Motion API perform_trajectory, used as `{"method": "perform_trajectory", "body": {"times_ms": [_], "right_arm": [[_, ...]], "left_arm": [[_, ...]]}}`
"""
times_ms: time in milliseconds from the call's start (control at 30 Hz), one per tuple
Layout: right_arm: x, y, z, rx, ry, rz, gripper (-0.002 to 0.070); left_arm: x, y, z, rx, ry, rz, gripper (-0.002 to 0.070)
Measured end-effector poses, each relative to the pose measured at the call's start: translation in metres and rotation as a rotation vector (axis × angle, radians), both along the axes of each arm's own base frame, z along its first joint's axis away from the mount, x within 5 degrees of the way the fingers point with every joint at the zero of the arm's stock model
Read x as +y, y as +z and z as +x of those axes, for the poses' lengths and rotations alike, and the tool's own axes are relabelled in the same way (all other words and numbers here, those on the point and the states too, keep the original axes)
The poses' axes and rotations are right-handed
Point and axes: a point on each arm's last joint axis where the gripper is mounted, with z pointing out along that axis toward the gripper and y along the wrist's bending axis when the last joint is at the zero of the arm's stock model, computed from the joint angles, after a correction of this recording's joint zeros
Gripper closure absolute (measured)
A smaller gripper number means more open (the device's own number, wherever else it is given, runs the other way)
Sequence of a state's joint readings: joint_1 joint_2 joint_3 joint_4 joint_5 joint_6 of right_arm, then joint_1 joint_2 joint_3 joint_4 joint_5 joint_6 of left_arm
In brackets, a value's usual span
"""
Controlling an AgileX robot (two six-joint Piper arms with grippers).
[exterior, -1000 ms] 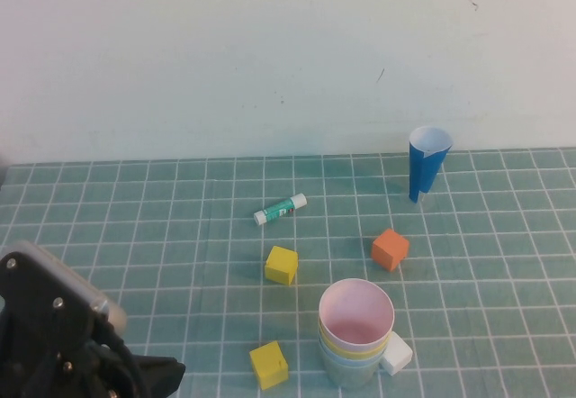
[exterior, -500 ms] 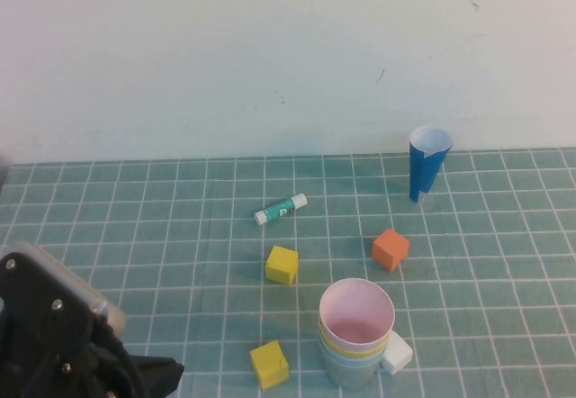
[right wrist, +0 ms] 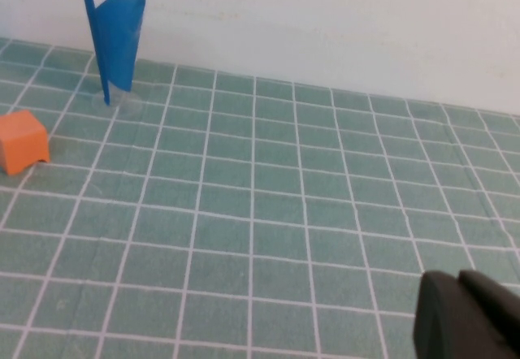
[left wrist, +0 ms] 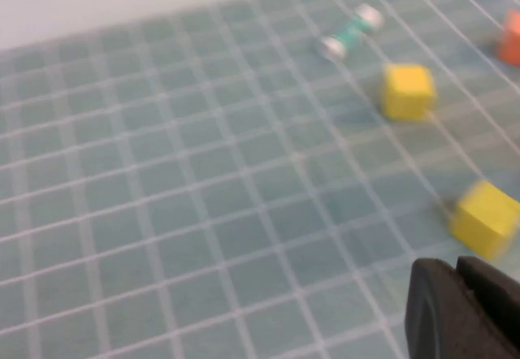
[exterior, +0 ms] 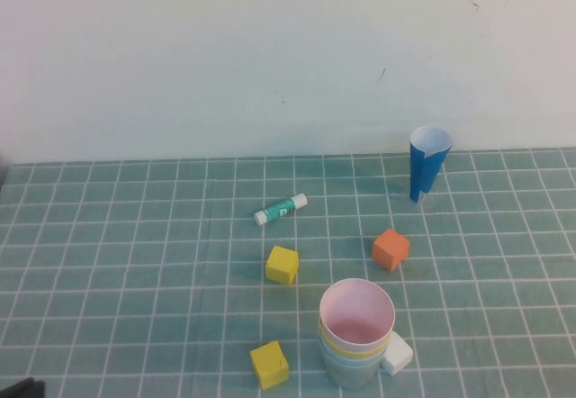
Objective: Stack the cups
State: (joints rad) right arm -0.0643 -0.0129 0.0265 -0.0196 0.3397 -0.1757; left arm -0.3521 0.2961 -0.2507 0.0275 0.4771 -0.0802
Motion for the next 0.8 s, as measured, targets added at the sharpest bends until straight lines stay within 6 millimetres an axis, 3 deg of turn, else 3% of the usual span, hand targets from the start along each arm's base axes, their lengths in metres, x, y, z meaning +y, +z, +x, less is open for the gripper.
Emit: {"method": "perform_trajectory", "body": {"times_ms": [300, 467, 800], "right_arm": [[0.0, 0.0, 0.0, 0.0, 0.0, 0.0, 0.0678], [0.0, 0.0, 0.0, 0.0, 0.0, 0.0, 0.0678], [0.0, 0.0, 0.0, 0.0, 0.0, 0.0, 0.0678]], "left_arm": [[0.019, -0.039, -0.016, -0.204, 0.23, -0.045, 0.0677], [0.021, -0.056, -0.015, -0.179, 0.289, -0.072, 0.0677], [0.022, -0.056, -0.015, -0.189, 0.319, -0.105, 0.0677]]}}
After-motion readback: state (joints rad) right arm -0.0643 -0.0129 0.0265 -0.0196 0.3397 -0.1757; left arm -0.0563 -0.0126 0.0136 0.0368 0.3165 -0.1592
